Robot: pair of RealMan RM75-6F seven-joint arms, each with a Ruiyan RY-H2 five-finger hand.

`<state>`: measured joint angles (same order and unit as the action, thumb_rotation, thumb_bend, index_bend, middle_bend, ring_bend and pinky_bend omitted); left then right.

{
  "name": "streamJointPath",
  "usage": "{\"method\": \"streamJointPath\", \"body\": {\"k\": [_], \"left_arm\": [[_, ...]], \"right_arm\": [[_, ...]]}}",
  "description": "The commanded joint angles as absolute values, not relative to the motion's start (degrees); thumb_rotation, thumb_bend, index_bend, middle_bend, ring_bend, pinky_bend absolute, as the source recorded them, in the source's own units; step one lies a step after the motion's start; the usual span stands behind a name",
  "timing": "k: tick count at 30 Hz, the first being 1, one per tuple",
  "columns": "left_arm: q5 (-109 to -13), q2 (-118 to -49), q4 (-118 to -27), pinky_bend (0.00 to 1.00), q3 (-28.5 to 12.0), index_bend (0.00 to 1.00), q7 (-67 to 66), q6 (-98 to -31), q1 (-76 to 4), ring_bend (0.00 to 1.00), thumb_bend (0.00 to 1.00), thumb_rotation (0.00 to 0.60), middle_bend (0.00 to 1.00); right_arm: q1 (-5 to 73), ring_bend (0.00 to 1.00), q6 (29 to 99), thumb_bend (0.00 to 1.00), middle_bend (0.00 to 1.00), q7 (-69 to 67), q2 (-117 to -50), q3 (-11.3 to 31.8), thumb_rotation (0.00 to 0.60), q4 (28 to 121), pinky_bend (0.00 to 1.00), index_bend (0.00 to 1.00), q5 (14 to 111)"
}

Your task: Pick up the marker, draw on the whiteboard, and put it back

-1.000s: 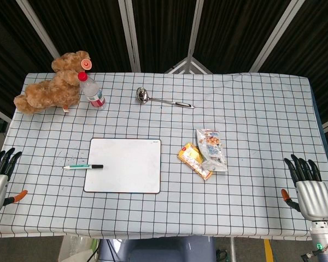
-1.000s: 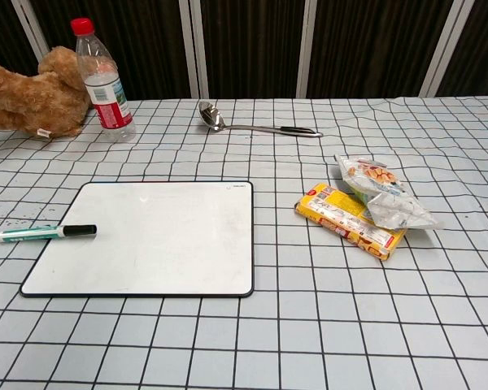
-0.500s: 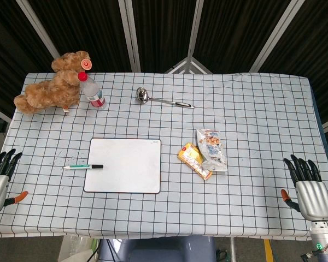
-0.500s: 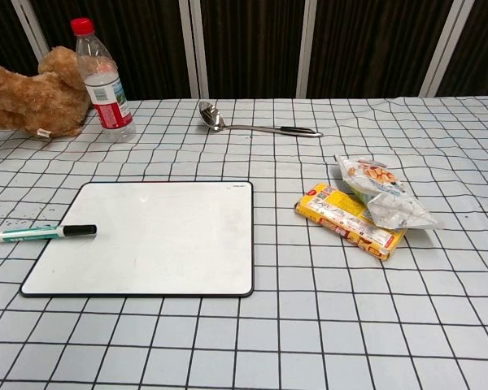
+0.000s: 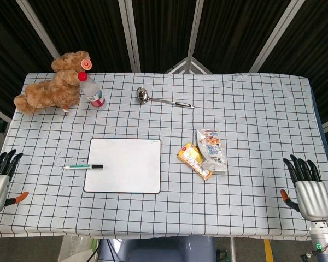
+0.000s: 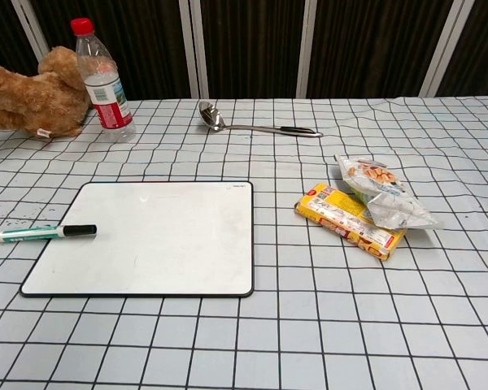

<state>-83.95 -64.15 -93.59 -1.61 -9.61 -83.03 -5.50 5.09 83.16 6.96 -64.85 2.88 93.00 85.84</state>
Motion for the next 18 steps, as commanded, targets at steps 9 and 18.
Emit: {"method": "streamJointPath", "body": {"k": [9, 18], "left_arm": [[-80.5, -64.7, -95.2, 0.0, -3.3, 0.39, -13.2, -77.7, -8.9, 0.0, 0.14, 0.6, 0.02], [-71.9, -69.5, -95.0, 0.0, -6.8, 0.45, -21.7, -69.8, -14.8, 0.0, 0.25, 0.6, 0.05]], "right_arm": [[5.1, 0.0, 83.0, 0.35, 0.0, 6.9, -64.9, 2.9, 0.6, 93.3, 0.0, 0.0, 85.6], [5.3, 0.0, 82.6, 0.35, 0.0, 6.5, -64.9, 2.9, 0.6, 93.4, 0.0, 0.0, 85.5]]}}
